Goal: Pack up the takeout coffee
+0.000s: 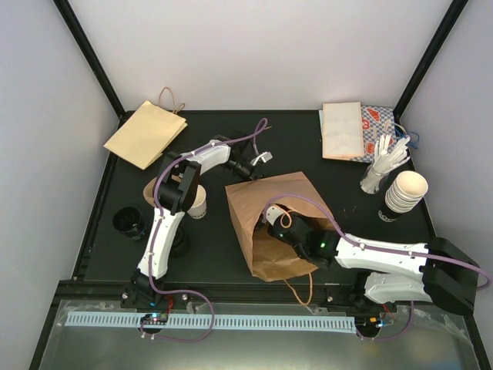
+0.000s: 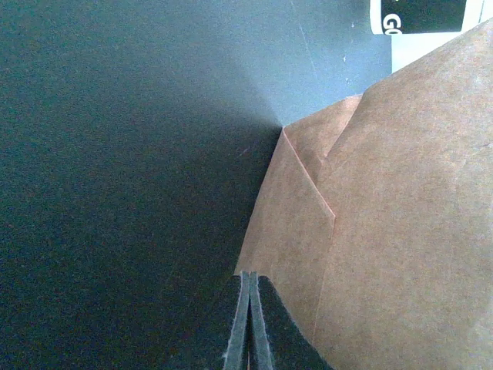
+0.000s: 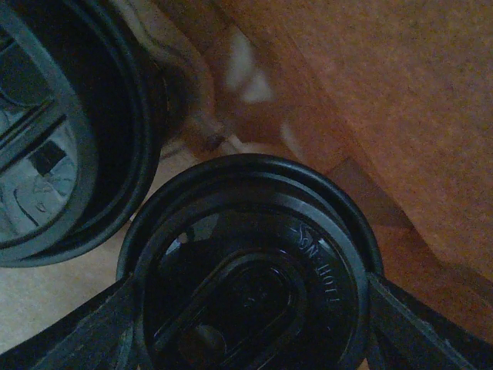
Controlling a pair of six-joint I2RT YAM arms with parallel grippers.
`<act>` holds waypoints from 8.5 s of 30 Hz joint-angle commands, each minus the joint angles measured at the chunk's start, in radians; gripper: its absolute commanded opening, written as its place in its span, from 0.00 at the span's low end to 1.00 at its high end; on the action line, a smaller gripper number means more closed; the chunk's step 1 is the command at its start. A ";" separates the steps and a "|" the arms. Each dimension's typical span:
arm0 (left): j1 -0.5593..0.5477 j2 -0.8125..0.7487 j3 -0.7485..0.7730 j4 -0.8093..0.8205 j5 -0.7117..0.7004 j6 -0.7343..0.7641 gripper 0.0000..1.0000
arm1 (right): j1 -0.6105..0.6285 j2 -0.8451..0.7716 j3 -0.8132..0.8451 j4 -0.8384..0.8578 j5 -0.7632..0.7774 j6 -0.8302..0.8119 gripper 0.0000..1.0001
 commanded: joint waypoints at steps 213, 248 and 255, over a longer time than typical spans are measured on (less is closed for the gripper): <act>0.008 -0.719 0.039 -0.133 -0.563 0.225 0.02 | -0.403 0.497 0.603 -0.868 -0.548 0.423 0.66; 0.008 -0.704 0.051 -0.143 -0.554 0.222 0.01 | -0.421 0.536 0.621 -0.894 -0.500 0.463 0.67; 0.008 -0.702 0.051 -0.142 -0.551 0.218 0.02 | -0.460 0.501 0.621 -0.894 -0.528 0.451 0.66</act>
